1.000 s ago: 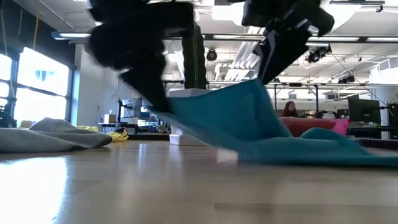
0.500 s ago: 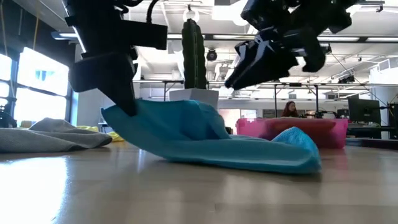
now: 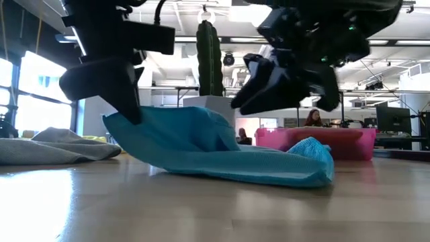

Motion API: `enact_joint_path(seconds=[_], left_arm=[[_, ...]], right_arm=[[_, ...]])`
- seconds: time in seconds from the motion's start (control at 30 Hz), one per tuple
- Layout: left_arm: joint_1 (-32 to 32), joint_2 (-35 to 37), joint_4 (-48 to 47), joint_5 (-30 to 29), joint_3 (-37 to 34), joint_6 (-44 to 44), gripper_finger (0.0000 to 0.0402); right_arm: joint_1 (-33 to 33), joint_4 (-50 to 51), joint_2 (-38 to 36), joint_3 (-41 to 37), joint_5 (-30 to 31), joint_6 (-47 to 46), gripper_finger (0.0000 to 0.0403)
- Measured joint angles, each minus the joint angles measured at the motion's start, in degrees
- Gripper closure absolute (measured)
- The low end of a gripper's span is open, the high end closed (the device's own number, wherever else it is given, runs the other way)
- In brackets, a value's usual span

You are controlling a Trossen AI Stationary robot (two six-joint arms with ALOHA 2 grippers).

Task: Fold microfiber towels
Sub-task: Put the blue towel into the pink laundry bin

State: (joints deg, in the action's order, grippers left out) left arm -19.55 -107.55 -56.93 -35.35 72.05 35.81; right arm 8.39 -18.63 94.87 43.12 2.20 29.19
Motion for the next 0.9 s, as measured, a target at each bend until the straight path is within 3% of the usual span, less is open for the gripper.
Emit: enact_joint_path(seconds=[0.23,0.5,0.9], left_arm=[[-1.8,0.0,-1.8,-0.4,0.0,0.3,0.0401],[-2.3,0.0,-3.3,-1.0,0.0,1.6,0.0401],[-2.3,0.0,-3.8,-1.3,0.0,2.7,0.0401]], right_arm=[[-4.4,4.9,3.2,5.6,-11.5,3.1,0.0274],[-5.9,22.3,7.5,16.0,-22.2,4.8,0.0274],[-4.5,29.2,12.7,23.7,-19.8,15.9,0.0277]])
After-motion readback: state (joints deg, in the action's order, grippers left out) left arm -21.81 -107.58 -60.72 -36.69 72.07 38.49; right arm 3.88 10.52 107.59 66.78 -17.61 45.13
